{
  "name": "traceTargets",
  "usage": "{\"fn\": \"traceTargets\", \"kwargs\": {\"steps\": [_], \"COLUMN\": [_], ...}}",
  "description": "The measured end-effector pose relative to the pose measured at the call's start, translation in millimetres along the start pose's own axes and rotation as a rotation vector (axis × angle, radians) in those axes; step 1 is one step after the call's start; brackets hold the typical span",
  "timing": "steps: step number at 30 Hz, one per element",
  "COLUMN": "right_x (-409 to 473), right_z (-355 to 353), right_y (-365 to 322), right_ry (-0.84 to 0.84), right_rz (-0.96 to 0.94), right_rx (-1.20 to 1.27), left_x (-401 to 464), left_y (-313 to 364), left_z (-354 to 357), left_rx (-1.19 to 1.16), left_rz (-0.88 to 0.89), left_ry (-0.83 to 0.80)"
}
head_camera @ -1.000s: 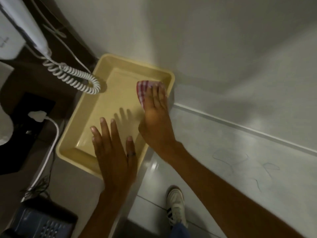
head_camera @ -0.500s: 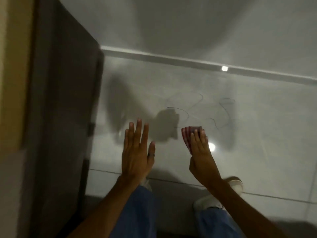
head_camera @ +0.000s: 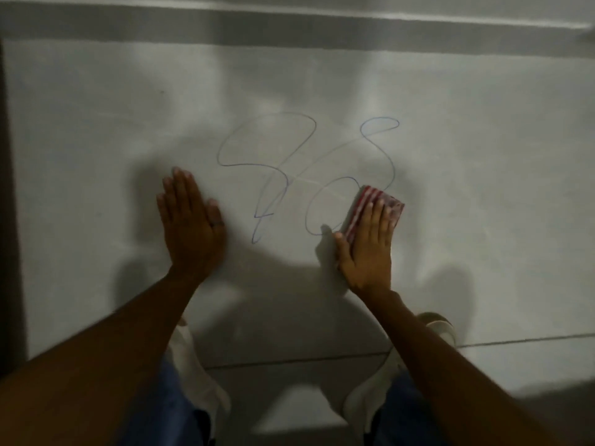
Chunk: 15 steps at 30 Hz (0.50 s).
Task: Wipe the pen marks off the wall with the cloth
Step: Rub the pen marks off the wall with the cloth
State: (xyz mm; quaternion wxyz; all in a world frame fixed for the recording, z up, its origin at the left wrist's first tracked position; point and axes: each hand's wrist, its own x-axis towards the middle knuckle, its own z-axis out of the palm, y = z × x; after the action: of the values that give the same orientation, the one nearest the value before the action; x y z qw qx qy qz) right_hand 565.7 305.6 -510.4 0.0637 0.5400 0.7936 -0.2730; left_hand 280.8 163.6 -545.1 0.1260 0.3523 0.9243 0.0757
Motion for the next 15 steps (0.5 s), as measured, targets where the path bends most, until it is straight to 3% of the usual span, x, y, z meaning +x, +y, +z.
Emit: {"fn": "traceTargets", "kwargs": {"steps": [4, 8, 12, 15], "right_x": [61.2, 140.3, 187.5, 148.5], "right_z": [-9.3, -42.3, -69.6, -49.4], "right_y": [-3.4, -11.2, -18.6, -23.0], "right_ry": [0.174, 0.238, 0.245, 0.173], "right_rz": [-0.007, -0.124, -0.064, -0.346], "right_rx": [-0.096, -0.156, -0.057, -0.113], "left_x": [-1.9, -0.9, -1.0, -2.1], "left_y": [-8.0, -9.4, -8.0, -9.3], "left_z": [15.9, 18.1, 17.8, 19.0], "left_rx": [0.056, 0.079, 0.085, 0.070], "left_rz": [0.011, 0.016, 0.014, 0.021], "left_ry": [0.125, 0.185, 0.197, 0.203]}}
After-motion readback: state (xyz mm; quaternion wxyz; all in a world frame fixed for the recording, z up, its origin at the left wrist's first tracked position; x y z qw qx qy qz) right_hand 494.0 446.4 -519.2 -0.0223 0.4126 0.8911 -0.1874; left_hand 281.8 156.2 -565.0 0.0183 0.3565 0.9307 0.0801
